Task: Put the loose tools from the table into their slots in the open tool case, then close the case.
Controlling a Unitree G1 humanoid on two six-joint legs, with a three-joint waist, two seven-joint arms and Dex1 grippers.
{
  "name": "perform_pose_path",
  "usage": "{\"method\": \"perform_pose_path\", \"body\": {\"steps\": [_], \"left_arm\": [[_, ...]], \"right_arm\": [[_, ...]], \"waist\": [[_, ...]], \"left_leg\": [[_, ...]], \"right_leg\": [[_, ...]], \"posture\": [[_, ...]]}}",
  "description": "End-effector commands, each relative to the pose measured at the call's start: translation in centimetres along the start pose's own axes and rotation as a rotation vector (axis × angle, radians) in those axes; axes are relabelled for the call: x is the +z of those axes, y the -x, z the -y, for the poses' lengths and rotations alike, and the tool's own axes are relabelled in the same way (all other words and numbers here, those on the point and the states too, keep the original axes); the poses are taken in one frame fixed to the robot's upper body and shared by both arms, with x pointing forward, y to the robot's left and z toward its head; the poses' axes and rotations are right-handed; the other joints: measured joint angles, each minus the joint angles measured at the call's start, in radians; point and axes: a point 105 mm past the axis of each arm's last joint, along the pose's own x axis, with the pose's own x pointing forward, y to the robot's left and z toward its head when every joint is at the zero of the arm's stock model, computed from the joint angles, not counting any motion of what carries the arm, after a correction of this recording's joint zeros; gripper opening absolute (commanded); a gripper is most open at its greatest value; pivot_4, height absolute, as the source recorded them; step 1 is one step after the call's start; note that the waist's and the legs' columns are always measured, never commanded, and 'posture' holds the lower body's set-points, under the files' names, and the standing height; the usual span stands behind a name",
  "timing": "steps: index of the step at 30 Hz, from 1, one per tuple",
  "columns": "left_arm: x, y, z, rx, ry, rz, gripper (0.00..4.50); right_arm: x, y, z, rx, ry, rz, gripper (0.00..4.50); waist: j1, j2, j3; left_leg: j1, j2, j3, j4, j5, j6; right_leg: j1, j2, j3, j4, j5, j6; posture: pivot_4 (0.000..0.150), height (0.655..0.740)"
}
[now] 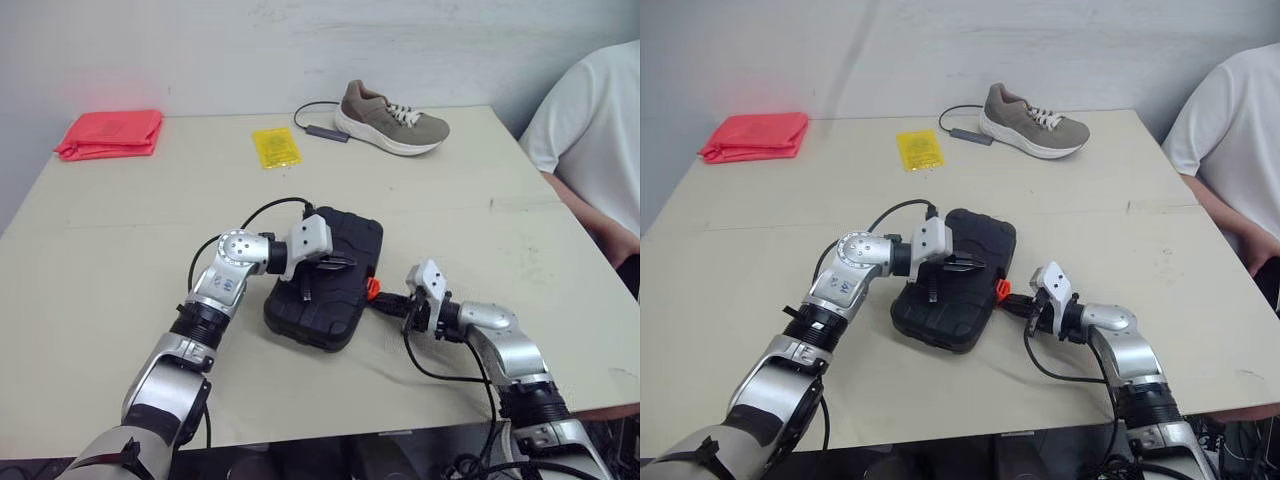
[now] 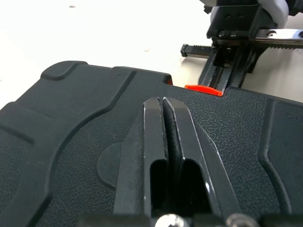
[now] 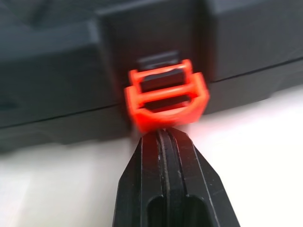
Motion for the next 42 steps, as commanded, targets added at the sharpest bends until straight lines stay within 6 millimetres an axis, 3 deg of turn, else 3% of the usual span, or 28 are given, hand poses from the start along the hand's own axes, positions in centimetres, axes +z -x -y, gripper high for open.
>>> {"method": "perform_pose_path", "body": {"steps": [1, 8, 18, 21, 26, 28, 32, 35, 38, 42], "left_arm": [[-5.4, -1.0, 3.7, -0.088, 0.179, -0.126, 0.07], [-5.6, -1.0, 3.8, -0.086, 0.186, -0.127, 0.07], [-5.7, -0.9, 3.9, -0.086, 0.191, -0.126, 0.07], [-5.7, -0.8, 4.0, -0.087, 0.192, -0.126, 0.07], [-5.7, -1.0, 4.1, -0.08, 0.196, -0.117, 0.07], [-5.1, -0.9, 3.6, -0.055, 0.173, -0.084, 0.07], [-1.8, 0.5, 0.9, 0.08, 0.138, 0.124, 0.07], [0.1, 3.3, -0.5, 0.148, 0.098, 0.222, 0.87], [0.9, 8.0, -1.7, 0.252, 0.081, 0.226, 2.24], [-0.2, 14.5, -1.8, 0.395, 0.07, 0.087, 4.16]], "right_arm": [[5.8, -1.2, -2.1, 0.127, 0.076, 0.254, 0.0], [6.5, -0.8, -2.6, 0.129, 0.143, 0.254, 0.0], [6.8, 0.8, -0.9, 0.065, 0.266, 0.098, 0.0], [7.3, 0.7, -0.8, 0.06, 0.257, 0.106, 0.0], [6.5, 0.2, -0.9, 0.061, 0.261, 0.082, 0.0], [6.8, 0.5, -1.0, 0.058, 0.276, 0.087, 0.0], [8.0, 2.8, -1.0, 0.033, 0.337, 0.077, 0.0], [8.9, 5.6, -0.6, -0.019, 0.368, 0.058, 0.0], [9.6, 9.1, -0.5, -0.053, 0.455, -0.01, 1.02], [9.8, 12.8, -0.1, -0.117, 0.551, -0.094, 3.11]], "waist": [[-0.001, 0.0, 0.0], [-0.001, 0.003, 0.002], [-0.003, 0.004, 0.002], [-0.002, 0.004, 0.001], [0.004, 0.004, 0.0], [0.005, 0.005, 0.0], [0.006, 0.004, 0.001], [0.002, 0.002, 0.008], [-0.002, 0.003, 0.018], [0.0, 0.002, 0.032]], "left_leg": [[0.0, 0.0, 0.0, 0.0, 0.0, 0.0], [-0.001, 0.0, 0.0, 0.0, 0.0, 0.0], [-0.001, 0.0, 0.0, 0.0, 0.0, 0.0], [-0.001, 0.0, 0.0, 0.0, 0.0, -0.001], [-0.001, 0.0, 0.0, 0.0, 0.0, -0.001], [-0.002, 0.0, 0.0, 0.0, -0.001, 0.0], [-0.003, 0.0, 0.0, 0.0, -0.001, 0.001], [-0.004, 0.001, -0.001, 0.0, -0.001, 0.001], [-0.004, 0.001, 0.0, -0.001, 0.0, 0.0], [-0.005, 0.002, 0.0, -0.002, 0.0, -0.002]], "right_leg": [[0.0, 0.0, 0.0, 0.0, 0.0, 0.0], [-0.002, 0.0, 0.0, 0.001, 0.0, 0.0], [-0.002, 0.0, 0.001, 0.0, 0.0, 0.0], [-0.001, 0.0, 0.001, 0.0, 0.0, 0.0], [-0.001, 0.0, 0.0, -0.001, 0.0, 0.0], [-0.001, -0.001, 0.0, -0.002, 0.0, 0.0], [-0.001, -0.002, 0.0, -0.002, 0.0, 0.0], [-0.002, -0.002, 0.0, -0.002, 0.0, 0.001], [-0.004, 0.0, 0.0, -0.002, 0.0, 0.0], [-0.005, 0.001, 0.0, -0.002, 0.0, 0.0]], "posture": [[0.15, 0.74], [0.15, 0.74], [0.15, 0.74], [0.15, 0.74], [0.15, 0.74], [0.15, 0.74], [0.15, 0.74], [0.15, 0.74], [0.15, 0.74], [0.15, 0.74]]}}
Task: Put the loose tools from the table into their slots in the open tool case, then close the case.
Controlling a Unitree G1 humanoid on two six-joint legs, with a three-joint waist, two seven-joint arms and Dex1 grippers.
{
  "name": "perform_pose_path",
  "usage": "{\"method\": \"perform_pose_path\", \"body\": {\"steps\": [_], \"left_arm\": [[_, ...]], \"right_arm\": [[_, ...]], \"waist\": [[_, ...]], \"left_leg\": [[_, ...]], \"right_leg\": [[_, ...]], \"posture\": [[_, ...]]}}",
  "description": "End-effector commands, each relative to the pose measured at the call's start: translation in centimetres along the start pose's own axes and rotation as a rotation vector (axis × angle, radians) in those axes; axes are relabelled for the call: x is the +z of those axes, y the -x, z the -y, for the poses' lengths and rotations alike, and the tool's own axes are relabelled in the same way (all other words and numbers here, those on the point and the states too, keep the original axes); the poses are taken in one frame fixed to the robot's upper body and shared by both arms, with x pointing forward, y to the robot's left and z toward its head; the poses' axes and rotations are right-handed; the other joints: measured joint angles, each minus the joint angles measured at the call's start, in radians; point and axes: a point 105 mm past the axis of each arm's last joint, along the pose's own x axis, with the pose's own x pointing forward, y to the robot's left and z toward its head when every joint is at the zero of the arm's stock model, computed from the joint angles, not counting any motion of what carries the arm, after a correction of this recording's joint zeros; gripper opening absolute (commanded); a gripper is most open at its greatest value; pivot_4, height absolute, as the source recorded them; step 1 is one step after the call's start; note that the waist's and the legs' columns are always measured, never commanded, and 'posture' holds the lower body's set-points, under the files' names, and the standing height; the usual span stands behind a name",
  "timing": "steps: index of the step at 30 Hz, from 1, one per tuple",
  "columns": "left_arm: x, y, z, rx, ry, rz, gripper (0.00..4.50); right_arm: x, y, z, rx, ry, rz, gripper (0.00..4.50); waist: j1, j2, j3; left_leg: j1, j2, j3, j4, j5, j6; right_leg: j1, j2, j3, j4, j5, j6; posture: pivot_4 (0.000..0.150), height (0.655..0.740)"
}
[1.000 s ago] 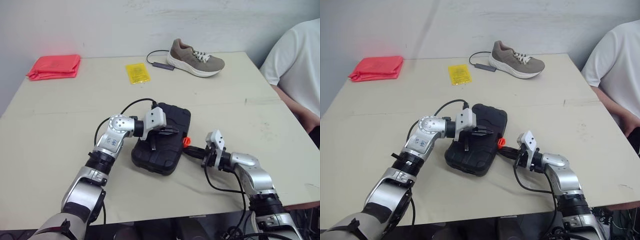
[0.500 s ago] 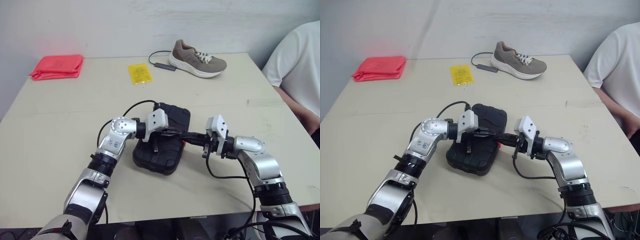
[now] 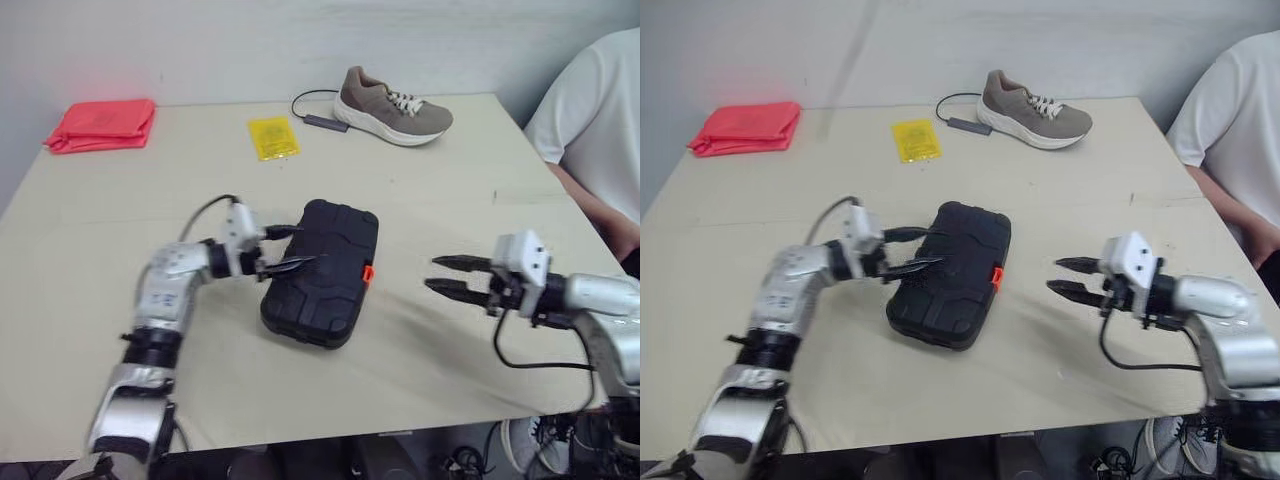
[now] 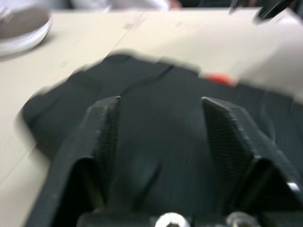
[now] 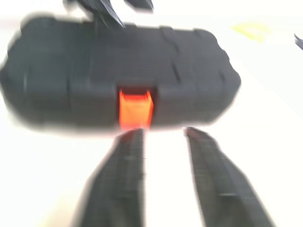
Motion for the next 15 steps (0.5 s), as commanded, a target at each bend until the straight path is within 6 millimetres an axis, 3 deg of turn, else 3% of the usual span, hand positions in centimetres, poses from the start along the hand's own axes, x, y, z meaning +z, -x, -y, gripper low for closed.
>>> {"method": "perform_pose_path", "body": {"steps": [1, 3, 8, 11, 15], "left_arm": [[1.4, 4.5, -1.4, 0.111, -0.085, -0.035, 4.5], [0.2, 8.1, -2.3, 0.218, -0.08, -0.148, 4.5], [-2.3, 15.2, -2.0, 0.399, -0.04, -0.324, 4.5], [-3.2, 17.2, -1.5, 0.467, -0.013, -0.374, 4.5], [-3.2, 17.5, -1.0, 0.506, 0.015, -0.34, 4.5]], "right_arm": [[1.4, 2.8, 0.8, -0.042, 0.119, -0.002, 3.55], [1.1, 4.5, 1.3, -0.072, 0.141, -0.038, 4.45], [-0.3, 7.2, 2.1, -0.121, 0.177, -0.126, 4.45], [-0.7, 7.4, 2.4, -0.145, 0.188, -0.135, 4.45], [-0.6, 7.1, 3.0, -0.194, 0.186, -0.103, 4.45]], "waist": [[0.002, -0.001, 0.005], [0.004, -0.002, 0.007], [0.004, -0.006, 0.009], [0.003, -0.008, 0.01], [0.004, -0.008, 0.011]], "left_leg": [[-0.001, 0.0, 0.0, 0.0, 0.0, 0.0], [-0.001, 0.0, 0.001, 0.0, 0.0, 0.001], [-0.001, 0.0, 0.002, 0.001, -0.001, 0.003], [0.0, -0.001, 0.002, 0.001, -0.001, 0.004], [-0.001, -0.003, 0.001, 0.0, -0.001, 0.005]], "right_leg": [[0.0, 0.0, 0.0, 0.0, 0.0, 0.0], [-0.001, -0.002, 0.0, -0.001, 0.0, 0.001], [0.0, -0.005, -0.001, -0.002, 0.0, 0.002], [0.0, -0.007, -0.001, -0.001, 0.0, 0.002], [0.0, -0.011, -0.002, -0.001, 0.0, 0.002]], "posture": [[0.15, 0.74], [0.15, 0.74], [0.15, 0.74], [0.15, 0.74], [0.15, 0.74]]}}
